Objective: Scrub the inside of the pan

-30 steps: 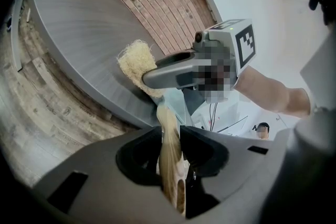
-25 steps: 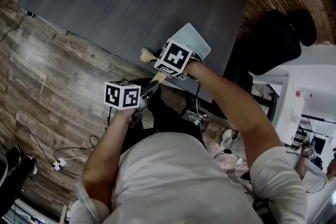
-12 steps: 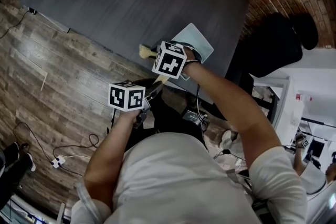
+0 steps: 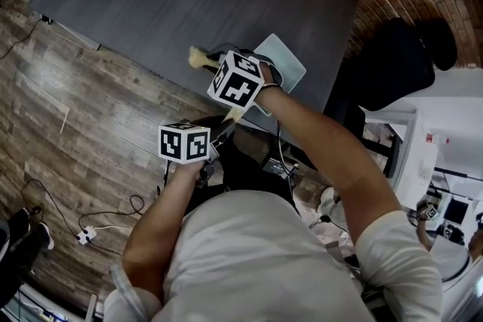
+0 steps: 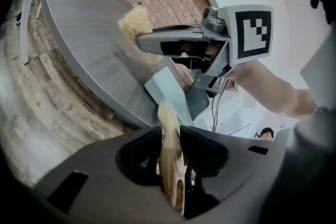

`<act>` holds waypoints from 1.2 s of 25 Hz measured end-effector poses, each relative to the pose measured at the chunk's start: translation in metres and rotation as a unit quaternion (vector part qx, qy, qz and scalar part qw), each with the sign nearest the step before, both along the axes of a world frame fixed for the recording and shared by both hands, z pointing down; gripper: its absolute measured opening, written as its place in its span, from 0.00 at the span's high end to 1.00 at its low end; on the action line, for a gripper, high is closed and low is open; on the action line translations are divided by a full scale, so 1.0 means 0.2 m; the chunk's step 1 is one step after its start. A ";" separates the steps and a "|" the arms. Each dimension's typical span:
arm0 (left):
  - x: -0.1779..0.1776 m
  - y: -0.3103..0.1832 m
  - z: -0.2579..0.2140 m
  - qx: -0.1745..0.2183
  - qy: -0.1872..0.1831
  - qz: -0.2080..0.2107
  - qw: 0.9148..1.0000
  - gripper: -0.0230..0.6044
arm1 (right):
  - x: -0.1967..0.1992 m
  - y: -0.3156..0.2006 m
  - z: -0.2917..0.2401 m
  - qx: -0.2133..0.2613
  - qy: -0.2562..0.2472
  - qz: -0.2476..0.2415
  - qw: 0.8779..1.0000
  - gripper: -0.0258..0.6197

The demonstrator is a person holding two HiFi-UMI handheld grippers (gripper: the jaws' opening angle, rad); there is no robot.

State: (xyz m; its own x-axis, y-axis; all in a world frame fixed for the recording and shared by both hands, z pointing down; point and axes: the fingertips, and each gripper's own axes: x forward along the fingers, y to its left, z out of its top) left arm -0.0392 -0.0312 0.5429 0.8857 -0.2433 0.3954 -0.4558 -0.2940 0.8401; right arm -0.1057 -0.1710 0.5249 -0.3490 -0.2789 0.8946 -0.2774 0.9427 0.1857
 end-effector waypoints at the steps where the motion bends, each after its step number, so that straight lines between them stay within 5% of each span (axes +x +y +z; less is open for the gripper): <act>1: 0.00 0.00 0.00 0.000 -0.001 -0.002 1.000 0.78 | 0.00 -0.01 -0.02 0.003 -0.006 0.005 1.000 0.83; 15: 0.03 -0.12 0.01 -0.004 -0.013 -0.026 1.000 0.78 | 0.24 -0.02 -0.17 0.035 -0.031 0.099 0.994 0.83; 30: 0.31 -0.01 0.00 0.000 -0.024 0.103 0.994 0.78 | 0.67 0.14 -0.30 0.066 -0.034 0.197 0.977 0.83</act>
